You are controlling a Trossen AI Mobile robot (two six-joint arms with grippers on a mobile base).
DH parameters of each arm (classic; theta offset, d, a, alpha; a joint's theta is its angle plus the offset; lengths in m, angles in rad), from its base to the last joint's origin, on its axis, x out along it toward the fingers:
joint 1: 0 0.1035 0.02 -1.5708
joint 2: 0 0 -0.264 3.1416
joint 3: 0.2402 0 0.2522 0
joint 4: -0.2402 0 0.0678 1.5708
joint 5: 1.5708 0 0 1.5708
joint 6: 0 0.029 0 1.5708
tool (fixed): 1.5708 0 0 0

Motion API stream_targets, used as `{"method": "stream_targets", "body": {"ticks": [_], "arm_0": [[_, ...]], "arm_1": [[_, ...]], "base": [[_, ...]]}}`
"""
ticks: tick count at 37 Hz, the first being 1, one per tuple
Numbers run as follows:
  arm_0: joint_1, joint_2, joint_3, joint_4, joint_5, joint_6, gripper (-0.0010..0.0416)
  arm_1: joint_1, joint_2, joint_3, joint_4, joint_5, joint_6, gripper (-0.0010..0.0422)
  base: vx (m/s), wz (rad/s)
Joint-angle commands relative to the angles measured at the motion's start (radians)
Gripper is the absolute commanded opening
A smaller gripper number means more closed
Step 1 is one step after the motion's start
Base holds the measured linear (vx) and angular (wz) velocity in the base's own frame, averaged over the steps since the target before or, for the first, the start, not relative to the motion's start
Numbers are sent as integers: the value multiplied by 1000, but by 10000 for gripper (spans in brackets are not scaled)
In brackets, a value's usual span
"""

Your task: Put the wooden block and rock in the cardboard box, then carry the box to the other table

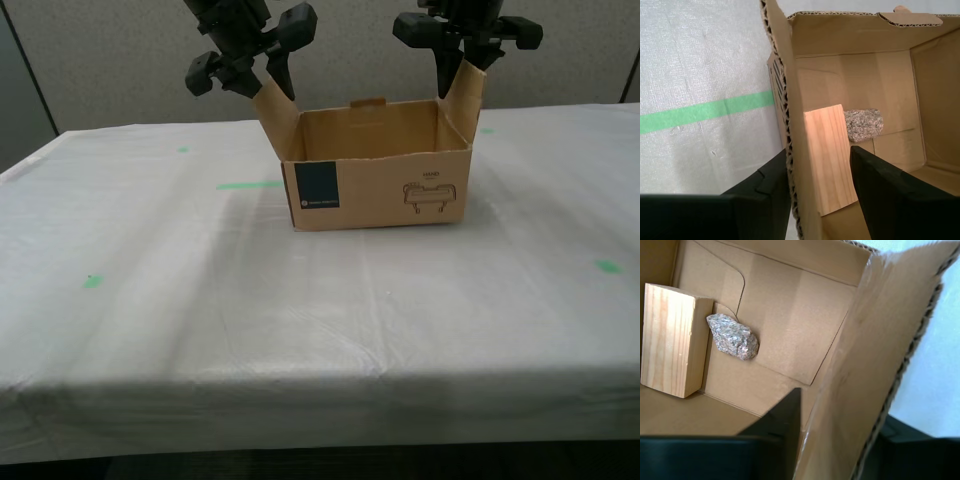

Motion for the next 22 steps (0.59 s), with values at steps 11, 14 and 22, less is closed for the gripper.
{"method": "stream_targets", "body": {"ticks": [11, 14, 22], "arm_0": [[2, -1, 1, 2, 2, 1, 368], [2, -1, 1, 3, 1, 0, 408], [2, -1, 1, 12, 2, 0, 354]], "arm_1": [[2, -1, 1, 2, 5, 0, 191], [4, -1, 1, 2, 5, 0, 199], [18, -5, 1, 2, 5, -5, 218]], "base": [[0, 0], [0, 0], [0, 0]]}}
